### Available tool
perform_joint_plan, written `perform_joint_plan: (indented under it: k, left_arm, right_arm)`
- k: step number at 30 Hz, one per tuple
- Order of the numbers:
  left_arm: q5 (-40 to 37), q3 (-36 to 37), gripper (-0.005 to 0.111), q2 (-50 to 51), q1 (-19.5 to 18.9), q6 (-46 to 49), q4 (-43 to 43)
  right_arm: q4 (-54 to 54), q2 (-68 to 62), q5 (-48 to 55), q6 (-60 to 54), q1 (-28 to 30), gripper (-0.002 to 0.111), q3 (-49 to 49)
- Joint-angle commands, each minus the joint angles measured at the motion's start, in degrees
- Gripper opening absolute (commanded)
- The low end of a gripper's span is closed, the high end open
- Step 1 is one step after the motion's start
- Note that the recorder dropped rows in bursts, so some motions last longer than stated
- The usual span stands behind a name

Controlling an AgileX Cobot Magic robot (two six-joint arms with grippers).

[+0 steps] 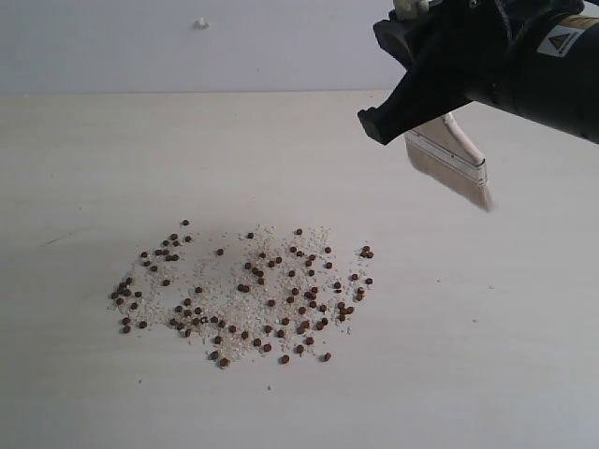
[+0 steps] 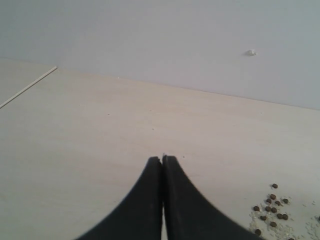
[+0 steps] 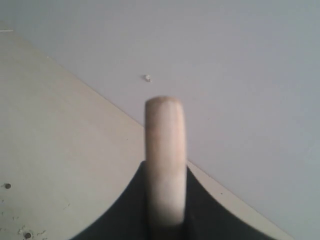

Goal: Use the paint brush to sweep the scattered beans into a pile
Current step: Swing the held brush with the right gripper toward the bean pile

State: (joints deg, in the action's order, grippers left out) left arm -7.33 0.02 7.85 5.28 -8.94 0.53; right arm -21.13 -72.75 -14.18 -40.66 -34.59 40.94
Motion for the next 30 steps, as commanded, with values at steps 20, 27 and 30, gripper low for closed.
perform_joint_plan:
  k: [20, 27, 30]
  left_arm:
    - [0.13, -0.02, 0.000, -0.25, -0.06, -0.42, 0.58]
    - [0.13, -0.02, 0.000, -0.25, -0.06, -0.42, 0.58]
    - [0.13, -0.02, 0.000, -0.25, -0.06, -0.42, 0.58]
  right_arm:
    - [-41.88, 0.75, -27.52, -38.93, -0.12, 0.000, -4.67]
    - [-33.24, 0.38, -34.06, -18.85, -5.82, 0.000, -12.09]
    - [-35.05, -2.81, -41.30, -17.89, -11.75, 0.000, -13.31]
